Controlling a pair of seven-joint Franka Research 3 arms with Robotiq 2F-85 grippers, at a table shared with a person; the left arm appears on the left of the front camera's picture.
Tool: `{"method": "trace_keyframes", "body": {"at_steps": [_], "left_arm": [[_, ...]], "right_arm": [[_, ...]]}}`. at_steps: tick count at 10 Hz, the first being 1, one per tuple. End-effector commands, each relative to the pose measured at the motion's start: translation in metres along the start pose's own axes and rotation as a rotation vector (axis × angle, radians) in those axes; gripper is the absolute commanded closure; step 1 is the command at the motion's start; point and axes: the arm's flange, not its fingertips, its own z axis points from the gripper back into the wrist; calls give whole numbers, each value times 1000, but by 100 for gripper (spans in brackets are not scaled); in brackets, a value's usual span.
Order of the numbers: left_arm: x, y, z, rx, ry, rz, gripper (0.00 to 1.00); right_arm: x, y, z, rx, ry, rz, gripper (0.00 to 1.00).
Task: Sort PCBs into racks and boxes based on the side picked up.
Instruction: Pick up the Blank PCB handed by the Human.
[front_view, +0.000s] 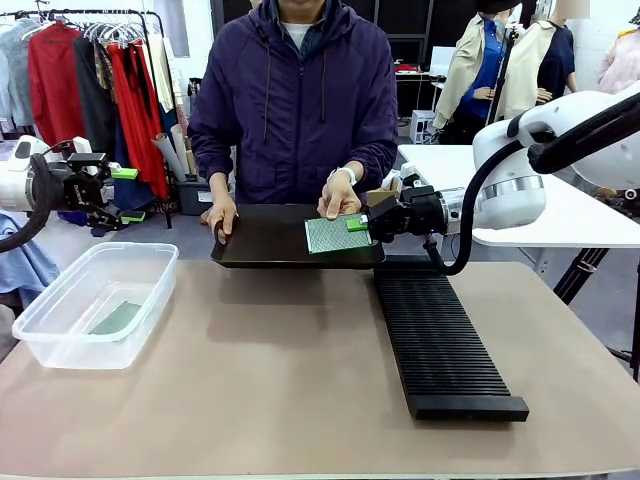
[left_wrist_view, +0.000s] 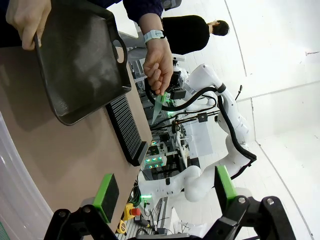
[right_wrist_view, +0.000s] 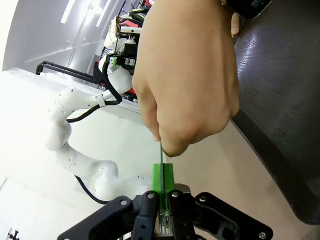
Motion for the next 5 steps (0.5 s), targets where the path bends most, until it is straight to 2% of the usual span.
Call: {"method": "trace_keyframes", "body": {"at_steps": [1, 2, 3, 5], "left_arm": [[-2, -2, 1, 9, 0, 1, 0], [-2, -2, 1, 9, 0, 1, 0], [-2, -2, 1, 9, 0, 1, 0], [-2, -2, 1, 9, 0, 1, 0]], "right_arm": [[4, 1, -7, -34, 29, -20, 100], [3, 2, -10, -50, 63, 14, 100], [0, -1, 0, -6, 5, -3, 100], [0, -1, 0, -6, 5, -3, 100]]}}
